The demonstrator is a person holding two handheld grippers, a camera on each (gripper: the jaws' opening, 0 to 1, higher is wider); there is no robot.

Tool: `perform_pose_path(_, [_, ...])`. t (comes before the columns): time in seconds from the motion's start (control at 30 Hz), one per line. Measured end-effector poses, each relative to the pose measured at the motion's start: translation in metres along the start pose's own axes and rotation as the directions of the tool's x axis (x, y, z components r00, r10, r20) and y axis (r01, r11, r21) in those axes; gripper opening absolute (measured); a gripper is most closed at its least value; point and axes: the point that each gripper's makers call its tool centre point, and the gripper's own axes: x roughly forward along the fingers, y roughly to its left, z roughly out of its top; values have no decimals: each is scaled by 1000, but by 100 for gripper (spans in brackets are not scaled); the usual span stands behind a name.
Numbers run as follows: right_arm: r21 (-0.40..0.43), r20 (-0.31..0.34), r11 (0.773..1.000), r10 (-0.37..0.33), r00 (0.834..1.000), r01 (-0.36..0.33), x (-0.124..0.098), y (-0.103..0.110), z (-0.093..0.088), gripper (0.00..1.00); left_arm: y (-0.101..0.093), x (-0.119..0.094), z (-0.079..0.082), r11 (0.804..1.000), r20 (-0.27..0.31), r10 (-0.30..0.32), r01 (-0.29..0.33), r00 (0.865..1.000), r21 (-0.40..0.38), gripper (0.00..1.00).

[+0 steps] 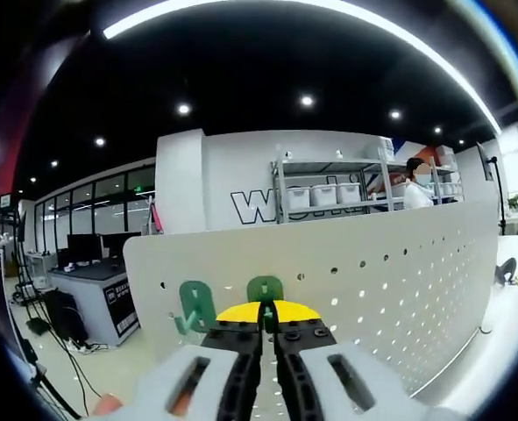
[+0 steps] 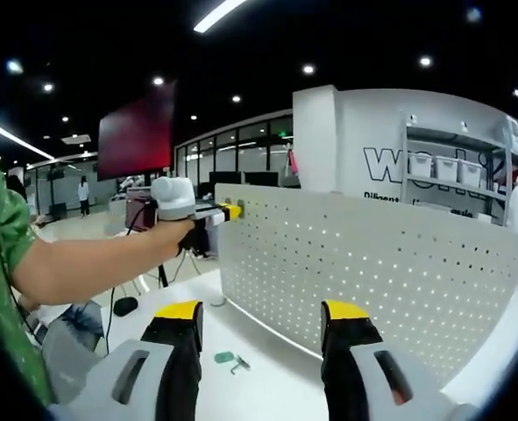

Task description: Insert the hook assembly into the mounting plate slot until the hook locks in place.

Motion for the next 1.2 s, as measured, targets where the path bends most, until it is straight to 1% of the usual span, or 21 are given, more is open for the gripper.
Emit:
perform_pose_path(0.17, [0, -1, 1000, 1, 1000, -1, 0, 0, 0, 55, -1, -1, 1, 1000, 10, 2, -2, 1000, 8, 4])
perform_pose_path(0.37, [0, -4, 1000, 4, 1000, -4, 2, 0, -2, 55, -1, -2, 1, 1000, 14, -1, 1, 1000, -4, 4])
perform_pose_path(0.5, [2, -3, 1000, 7, 1000, -7, 3, 1, -2, 55, -2, -2, 1, 1000, 18, -3, 3, 1000, -18, 9])
perform_pose_path(0.7, [3, -5, 1000, 12, 1000, -12, 5, 2, -3, 55, -4, -5, 0, 999, 23, -10, 11, 1000, -32, 14])
perform_pose_path(0.8, [3, -5, 1000, 15, 1000, -15, 6, 2, -3, 55, -6, -6, 1, 999, 26, -14, 15, 1000, -41, 19])
perform_pose_path(0.93, [1, -4, 1000, 19, 1000, -19, 7, 4, -3, 55, -8, -7, 2, 999, 31, -23, 25, 999, -45, 20])
perform_pose_path(1.2, [-5, -3, 1000, 27, 1000, -27, 8, 6, -2, 55, -9, -11, 3, 998, 35, -35, 37, 999, -59, 25])
